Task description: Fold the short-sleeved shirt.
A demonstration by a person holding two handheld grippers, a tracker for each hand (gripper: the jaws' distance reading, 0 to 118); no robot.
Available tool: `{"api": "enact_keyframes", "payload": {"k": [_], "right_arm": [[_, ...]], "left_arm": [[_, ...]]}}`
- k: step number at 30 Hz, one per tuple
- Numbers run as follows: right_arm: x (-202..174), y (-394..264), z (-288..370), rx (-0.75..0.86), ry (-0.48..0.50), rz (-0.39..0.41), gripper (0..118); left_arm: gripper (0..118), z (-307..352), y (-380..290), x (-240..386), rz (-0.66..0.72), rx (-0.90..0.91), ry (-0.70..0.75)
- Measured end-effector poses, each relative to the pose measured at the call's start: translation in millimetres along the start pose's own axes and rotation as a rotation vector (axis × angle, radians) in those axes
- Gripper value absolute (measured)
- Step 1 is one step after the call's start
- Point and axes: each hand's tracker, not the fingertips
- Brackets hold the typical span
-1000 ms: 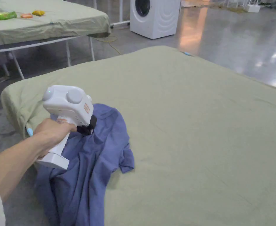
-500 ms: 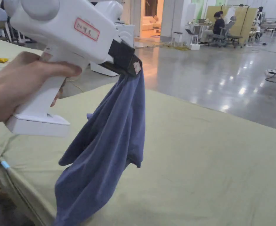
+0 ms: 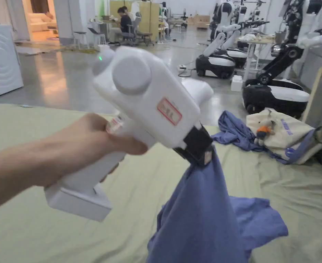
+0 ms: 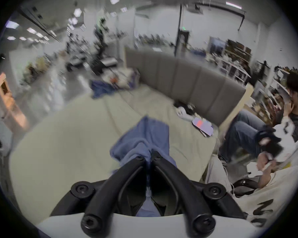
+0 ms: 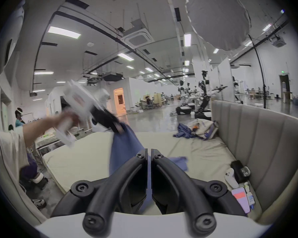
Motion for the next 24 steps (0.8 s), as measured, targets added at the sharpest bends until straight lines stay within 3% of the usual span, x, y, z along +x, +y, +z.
{"api": "enact_keyframes", "payload": {"k": [3,6,8,9,10,12,16,19,21,22,23,24], "right_arm": [[19.4,-11.4,1.2,-0.037,-0.041,-0.042,5],[34.1,-18.9,4.5,-0.062,-0.078,-0.062,5],[43.1,-23.3,7.8,-0.066,-0.078,-0.078,5],[46.6,-24.4,8.2,-0.072,-0.083,-0.088,5],[47.9,-25.6,9.9,-0.077,-0.088,-0.09,5],[49.7,-26.3,15.1,-0.075,-0.092,-0.085,5],[43.4,-19.0,27.0,-0.052,-0.079,-0.071,5],[30.8,-11.9,36.1,-0.024,-0.065,-0.034,5],[23.2,-8.1,39.0,-0.006,-0.05,-0.021,5],[18.5,-6.1,40.7,-0.001,-0.046,-0.018,5],[15.0,-4.4,41.5,0.002,-0.037,-0.016,5],[11.6,-3.0,42.0,0.006,-0.028,-0.016,5]], "left_arm": [[2,-152.0,-24.9,0.8,0.026,-0.159,-0.1],[2,-239.5,-52.6,6.5,-0.001,-0.289,0.059],[3,-264.5,-72.5,6.4,0.017,-0.301,0.124],[7,-262.3,-81.2,11.8,0.035,-0.299,0.122],[18,-255.5,-89.3,13.0,0.066,-0.248,0.137],[67,-223.1,-99.5,14.3,0.119,-0.089,0.161],[74,-79.7,-142.8,41.5,0.255,0.368,0.27],[74,38.8,-198.3,87.7,0.229,0.652,0.432],[73,102.5,-246.1,123.5,0.253,0.805,0.518],[64,129.4,-264.7,137.2,0.244,0.803,0.53],[37,152.1,-278.9,149.5,0.226,0.779,0.556],[1,168.8,-292.4,161.0,0.229,0.763,0.602]]}}
